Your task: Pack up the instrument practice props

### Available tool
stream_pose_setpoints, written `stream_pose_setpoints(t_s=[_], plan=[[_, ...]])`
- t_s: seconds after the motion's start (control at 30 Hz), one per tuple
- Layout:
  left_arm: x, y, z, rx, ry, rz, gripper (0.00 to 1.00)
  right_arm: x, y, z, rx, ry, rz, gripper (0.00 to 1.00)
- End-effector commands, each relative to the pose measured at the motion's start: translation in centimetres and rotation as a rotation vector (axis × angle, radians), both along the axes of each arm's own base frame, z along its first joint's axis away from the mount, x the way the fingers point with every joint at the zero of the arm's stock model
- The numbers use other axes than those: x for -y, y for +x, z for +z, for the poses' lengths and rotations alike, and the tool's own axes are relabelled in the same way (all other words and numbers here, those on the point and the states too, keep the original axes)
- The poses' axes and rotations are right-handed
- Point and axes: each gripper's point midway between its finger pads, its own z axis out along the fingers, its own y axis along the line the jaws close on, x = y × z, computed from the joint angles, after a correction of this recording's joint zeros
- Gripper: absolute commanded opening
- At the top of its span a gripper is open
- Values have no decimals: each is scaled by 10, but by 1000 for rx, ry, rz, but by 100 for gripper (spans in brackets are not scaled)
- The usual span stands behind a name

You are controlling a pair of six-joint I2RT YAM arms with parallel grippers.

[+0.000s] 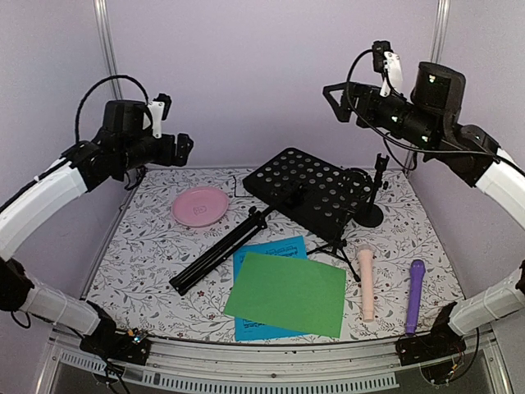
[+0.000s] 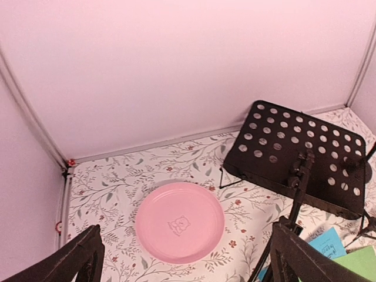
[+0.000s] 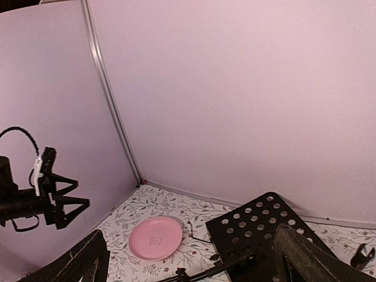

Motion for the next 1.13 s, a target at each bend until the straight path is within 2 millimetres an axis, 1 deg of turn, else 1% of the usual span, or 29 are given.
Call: stream_pose_setpoints(t_s=[0.0,0.03,0.1,0.13,0.17,0.23,0.27,0.3,0.37,0.47,0.53,0.63,0.87,1.0,1.1], plan=[[-48,-17,11,102,-66,134,99,76,-7,-45,-50,-106,-285,99],[-58,-26,12,118,-83,153,99,92,-8,-58,-80,-108,-334,99],[-72,-38,-1,110,-106,188,99,132,-10,-89,-179,-92,-440,99],[-78,-44,-7,106,-116,199,99,148,-11,-106,-231,-70,-480,99],[-82,-49,-14,103,-123,206,99,161,-14,-119,-263,-50,-506,99],[-85,-59,-27,92,-139,198,99,178,-22,-144,-306,-11,-536,99],[-87,-64,-35,83,-143,196,99,182,-27,-154,-323,2,-540,99],[-88,-67,-47,64,-141,193,99,184,-30,-165,-343,17,-538,99],[-88,-72,-62,36,-138,182,100,182,-36,-183,-373,27,-518,99],[-91,-77,-79,8,-148,195,99,184,-40,-202,-389,31,-516,99],[-93,-80,-86,2,-155,203,99,184,-42,-205,-380,43,-511,99],[-92,-82,-90,-5,-162,202,99,181,-41,-204,-358,33,-489,99],[-93,-84,-91,-3,-173,198,99,177,-34,-199,-333,-9,-483,99],[-93,-86,-89,1,-180,199,99,186,-30,-194,-321,28,-551,99],[-94,-86,-87,9,-183,201,99,187,-27,-192,-332,18,-565,99]])
